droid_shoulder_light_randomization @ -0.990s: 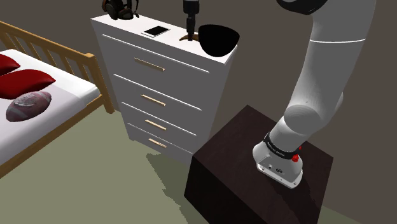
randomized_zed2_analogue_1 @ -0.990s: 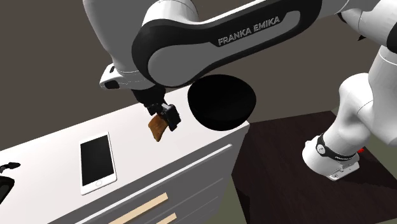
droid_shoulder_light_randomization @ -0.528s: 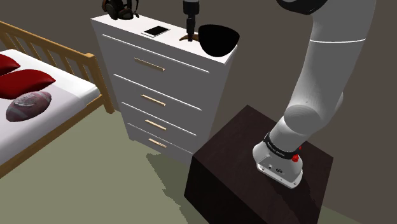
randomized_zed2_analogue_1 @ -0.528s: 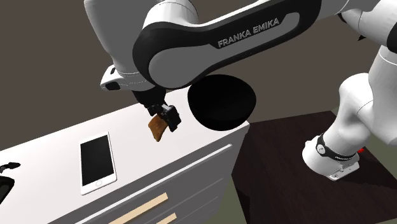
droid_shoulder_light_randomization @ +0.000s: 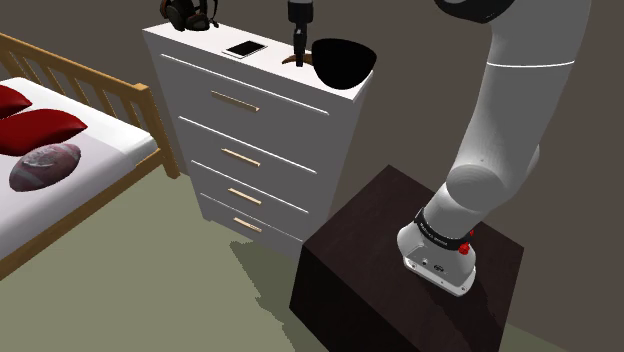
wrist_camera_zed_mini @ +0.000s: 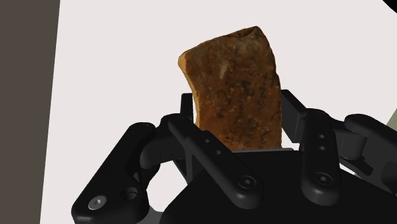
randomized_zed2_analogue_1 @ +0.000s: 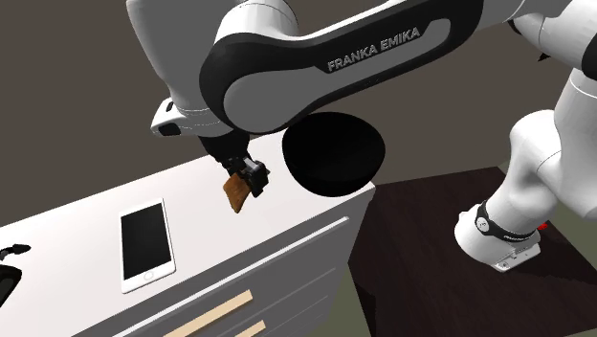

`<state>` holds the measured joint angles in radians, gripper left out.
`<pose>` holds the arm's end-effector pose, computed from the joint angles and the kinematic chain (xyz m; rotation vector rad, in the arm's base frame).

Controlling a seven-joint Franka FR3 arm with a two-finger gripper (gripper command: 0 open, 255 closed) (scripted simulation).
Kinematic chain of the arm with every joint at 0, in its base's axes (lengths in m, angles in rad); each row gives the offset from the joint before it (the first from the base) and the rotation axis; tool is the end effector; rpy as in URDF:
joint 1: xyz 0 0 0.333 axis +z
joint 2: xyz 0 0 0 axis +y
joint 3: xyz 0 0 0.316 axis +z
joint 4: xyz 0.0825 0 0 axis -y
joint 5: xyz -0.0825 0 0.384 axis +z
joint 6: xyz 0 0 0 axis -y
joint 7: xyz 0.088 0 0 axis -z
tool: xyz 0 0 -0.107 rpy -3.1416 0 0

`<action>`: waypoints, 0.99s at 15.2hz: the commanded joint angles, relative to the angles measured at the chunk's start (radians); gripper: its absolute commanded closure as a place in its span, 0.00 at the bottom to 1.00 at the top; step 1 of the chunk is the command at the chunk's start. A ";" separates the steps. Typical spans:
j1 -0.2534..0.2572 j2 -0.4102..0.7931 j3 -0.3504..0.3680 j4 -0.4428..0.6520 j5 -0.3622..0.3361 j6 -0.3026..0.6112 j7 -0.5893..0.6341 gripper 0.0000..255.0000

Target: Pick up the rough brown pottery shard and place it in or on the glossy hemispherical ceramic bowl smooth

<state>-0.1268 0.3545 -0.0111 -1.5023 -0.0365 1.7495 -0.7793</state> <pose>0.6482 -0.0923 0.4558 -2.9607 -0.9981 0.1777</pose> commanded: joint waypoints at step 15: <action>0.001 0.003 0.000 0.180 0.001 -0.176 -0.006 1.00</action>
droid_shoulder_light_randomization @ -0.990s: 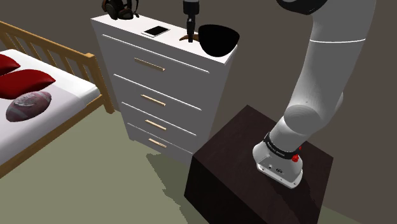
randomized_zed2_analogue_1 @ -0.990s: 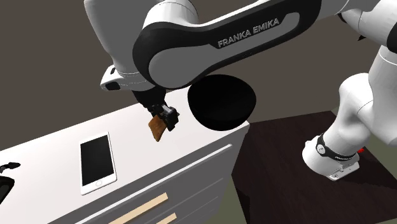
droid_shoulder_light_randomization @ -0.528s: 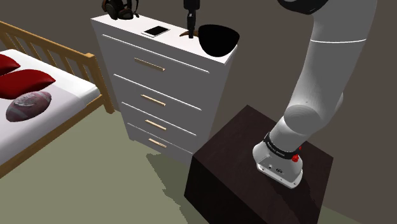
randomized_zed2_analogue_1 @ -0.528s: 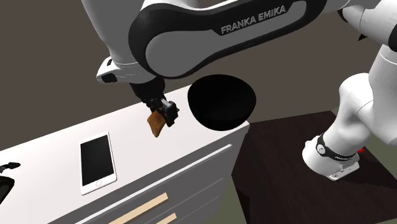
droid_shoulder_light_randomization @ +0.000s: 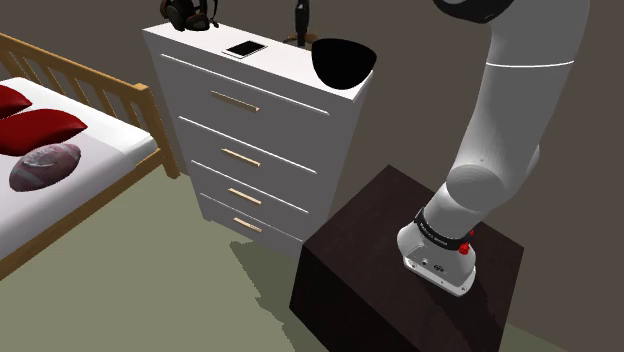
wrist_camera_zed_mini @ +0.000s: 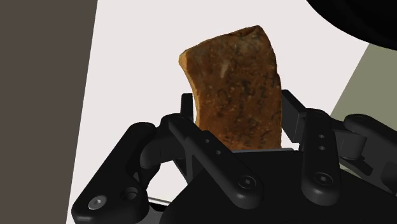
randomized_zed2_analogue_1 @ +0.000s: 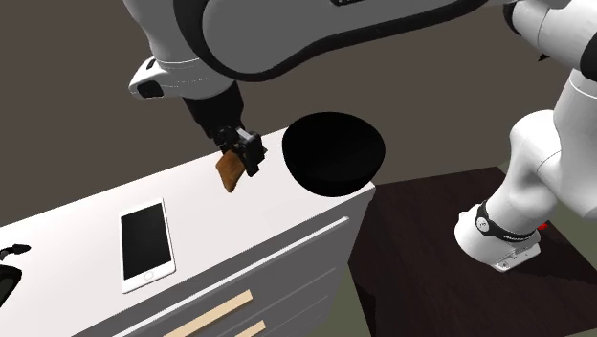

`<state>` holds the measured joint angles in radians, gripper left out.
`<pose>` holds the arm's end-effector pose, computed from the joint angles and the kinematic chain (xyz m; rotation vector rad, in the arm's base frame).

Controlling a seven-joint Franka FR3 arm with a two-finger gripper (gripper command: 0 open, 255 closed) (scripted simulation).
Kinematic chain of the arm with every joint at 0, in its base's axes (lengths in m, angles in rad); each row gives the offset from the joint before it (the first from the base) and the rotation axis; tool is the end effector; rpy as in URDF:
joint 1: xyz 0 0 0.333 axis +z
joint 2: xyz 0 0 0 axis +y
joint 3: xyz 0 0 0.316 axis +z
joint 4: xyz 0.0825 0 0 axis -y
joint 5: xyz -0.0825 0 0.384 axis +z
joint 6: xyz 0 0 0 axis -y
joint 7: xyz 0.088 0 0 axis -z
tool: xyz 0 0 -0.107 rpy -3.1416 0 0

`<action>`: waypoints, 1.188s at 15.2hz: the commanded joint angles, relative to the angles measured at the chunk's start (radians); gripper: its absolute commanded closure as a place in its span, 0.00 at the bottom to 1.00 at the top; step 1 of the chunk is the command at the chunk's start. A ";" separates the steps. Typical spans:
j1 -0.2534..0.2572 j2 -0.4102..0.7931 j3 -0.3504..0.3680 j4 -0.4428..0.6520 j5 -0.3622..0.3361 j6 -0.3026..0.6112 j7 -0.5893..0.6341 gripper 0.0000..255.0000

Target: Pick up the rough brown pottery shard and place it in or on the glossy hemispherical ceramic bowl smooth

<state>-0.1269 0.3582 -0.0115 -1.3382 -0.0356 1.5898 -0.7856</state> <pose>0.6489 -0.0929 0.5181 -2.9608 -0.9981 0.1768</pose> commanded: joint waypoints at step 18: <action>0.001 0.128 -0.001 0.465 0.000 -0.337 -0.011 1.00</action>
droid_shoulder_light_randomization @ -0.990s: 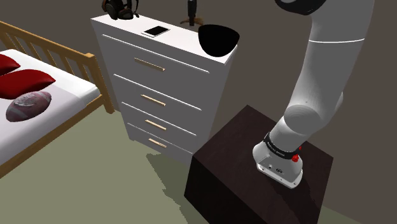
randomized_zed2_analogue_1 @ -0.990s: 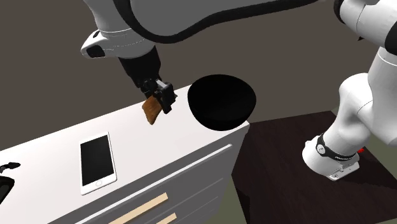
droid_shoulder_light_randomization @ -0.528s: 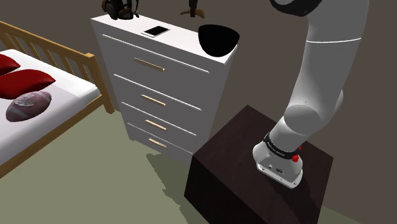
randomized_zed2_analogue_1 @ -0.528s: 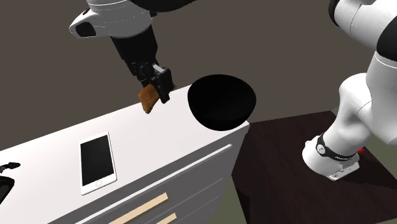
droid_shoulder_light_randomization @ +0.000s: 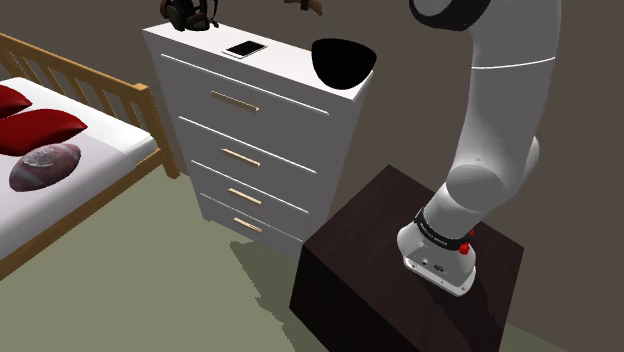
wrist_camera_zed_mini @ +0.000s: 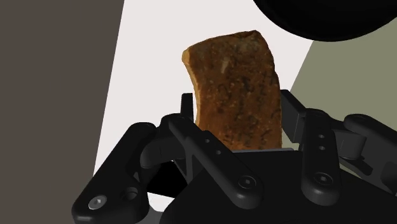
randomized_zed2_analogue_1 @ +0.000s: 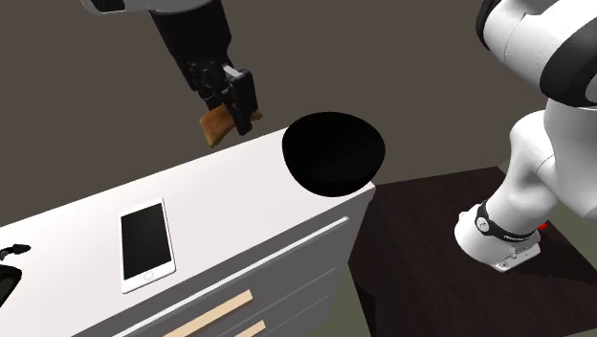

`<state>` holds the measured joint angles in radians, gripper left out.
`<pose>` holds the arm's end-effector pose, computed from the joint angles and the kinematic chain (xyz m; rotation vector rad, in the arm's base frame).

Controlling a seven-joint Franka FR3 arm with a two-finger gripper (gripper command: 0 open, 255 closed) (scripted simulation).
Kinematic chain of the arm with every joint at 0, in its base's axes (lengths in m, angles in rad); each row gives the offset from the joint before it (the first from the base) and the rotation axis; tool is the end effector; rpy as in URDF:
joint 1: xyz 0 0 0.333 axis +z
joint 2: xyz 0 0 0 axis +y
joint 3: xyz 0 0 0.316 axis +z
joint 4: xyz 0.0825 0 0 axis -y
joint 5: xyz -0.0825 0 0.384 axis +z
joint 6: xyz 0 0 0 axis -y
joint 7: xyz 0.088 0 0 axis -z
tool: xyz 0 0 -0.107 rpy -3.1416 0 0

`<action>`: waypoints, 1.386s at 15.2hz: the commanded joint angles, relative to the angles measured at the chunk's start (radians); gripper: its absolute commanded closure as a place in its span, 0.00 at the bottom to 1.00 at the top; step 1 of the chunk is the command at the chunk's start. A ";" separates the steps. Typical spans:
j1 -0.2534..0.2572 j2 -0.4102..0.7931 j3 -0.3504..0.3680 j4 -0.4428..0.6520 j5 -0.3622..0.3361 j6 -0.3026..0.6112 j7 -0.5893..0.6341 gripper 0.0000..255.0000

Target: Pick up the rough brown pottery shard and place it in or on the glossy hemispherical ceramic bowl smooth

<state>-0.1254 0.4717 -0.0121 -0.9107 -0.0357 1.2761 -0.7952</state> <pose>0.6485 -0.0919 0.6143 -2.9611 -0.9980 0.1767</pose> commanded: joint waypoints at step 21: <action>-0.016 -0.650 -0.012 -0.925 -0.011 0.275 -0.019 1.00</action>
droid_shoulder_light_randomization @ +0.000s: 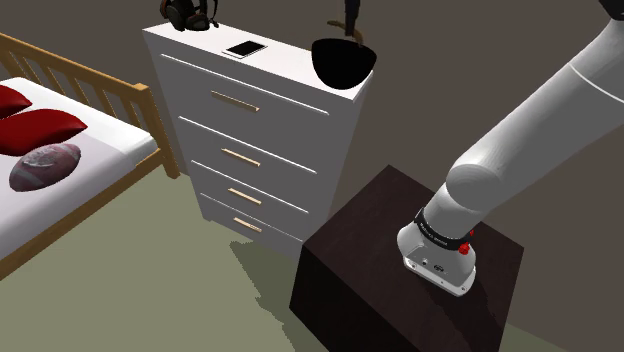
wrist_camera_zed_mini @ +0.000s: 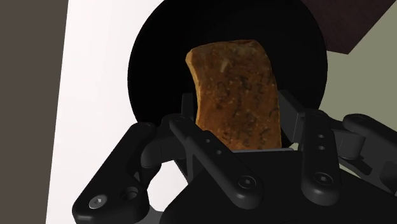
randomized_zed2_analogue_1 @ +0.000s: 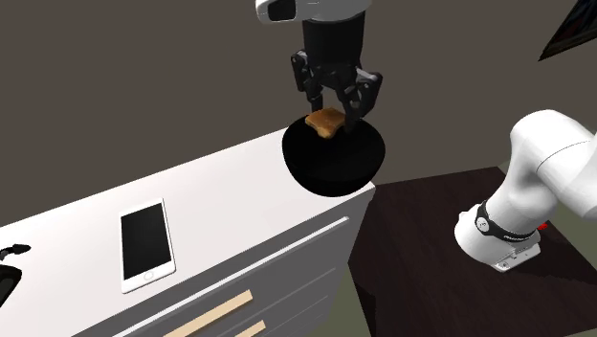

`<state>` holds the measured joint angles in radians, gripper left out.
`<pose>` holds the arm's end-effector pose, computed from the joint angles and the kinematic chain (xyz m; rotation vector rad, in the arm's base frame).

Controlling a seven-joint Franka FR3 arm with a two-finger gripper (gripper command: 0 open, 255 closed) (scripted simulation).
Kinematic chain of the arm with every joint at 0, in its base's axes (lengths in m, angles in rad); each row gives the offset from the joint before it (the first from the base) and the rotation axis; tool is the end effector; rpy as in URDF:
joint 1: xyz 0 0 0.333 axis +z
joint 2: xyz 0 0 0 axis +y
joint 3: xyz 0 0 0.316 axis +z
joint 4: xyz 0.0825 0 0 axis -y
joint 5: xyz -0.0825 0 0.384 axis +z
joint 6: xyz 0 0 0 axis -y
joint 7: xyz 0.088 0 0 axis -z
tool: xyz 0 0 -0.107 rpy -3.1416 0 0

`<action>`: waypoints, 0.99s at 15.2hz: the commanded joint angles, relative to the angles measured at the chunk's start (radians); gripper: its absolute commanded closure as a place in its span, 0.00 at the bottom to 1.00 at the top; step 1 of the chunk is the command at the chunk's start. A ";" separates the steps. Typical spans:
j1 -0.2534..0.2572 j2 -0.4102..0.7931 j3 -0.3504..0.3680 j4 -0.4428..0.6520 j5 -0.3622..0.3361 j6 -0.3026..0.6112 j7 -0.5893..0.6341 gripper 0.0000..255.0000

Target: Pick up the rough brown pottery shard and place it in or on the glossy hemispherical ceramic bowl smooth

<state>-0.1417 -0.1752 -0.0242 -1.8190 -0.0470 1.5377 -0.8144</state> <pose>0.4836 -0.0872 0.5972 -2.9608 -0.9977 0.1779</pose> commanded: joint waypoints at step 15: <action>0.000 -0.012 -0.001 -0.117 -0.001 0.105 0.003 1.00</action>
<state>-0.1421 -0.1870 -0.0251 -1.9355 -0.0476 1.6426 -0.8109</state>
